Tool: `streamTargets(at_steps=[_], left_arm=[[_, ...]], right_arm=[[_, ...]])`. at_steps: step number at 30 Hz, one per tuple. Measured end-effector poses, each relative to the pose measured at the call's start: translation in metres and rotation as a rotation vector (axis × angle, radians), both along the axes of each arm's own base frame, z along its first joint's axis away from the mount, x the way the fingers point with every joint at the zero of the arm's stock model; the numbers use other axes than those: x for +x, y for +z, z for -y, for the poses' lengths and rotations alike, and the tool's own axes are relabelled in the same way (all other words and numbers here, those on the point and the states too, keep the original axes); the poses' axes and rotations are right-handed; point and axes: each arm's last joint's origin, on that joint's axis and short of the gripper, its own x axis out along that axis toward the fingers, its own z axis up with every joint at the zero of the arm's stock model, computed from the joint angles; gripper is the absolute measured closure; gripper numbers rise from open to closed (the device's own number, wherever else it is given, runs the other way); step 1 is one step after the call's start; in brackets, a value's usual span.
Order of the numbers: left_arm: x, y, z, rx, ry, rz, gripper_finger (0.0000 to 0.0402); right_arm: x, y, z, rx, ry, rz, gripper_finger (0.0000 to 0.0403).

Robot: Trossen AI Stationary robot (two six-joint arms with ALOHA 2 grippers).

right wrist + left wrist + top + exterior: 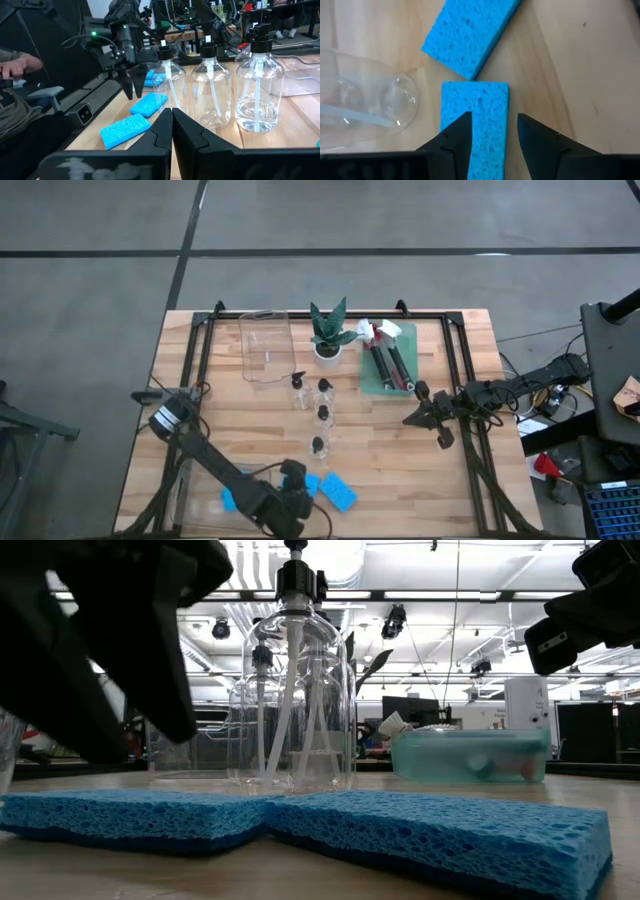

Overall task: Pick & Place Kitchen Sink Supplies
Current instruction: Put the blue sponge into the bottom transparent bin

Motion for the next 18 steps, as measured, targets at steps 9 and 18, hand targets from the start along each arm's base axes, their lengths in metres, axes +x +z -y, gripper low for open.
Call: streamTargets(at_steps=[9, 18], left_arm=[[0.003, -0.010, -0.006, -0.015, -0.014, -0.016, 0.0240], [0.004, -0.028, -0.022, -0.032, -0.010, -0.066, 0.0242]], right_arm=[[0.000, 0.000, 0.000, 0.000, 0.000, 0.000, 0.0394], [0.000, 0.000, 0.000, 0.000, 0.000, 0.000, 0.0394]])
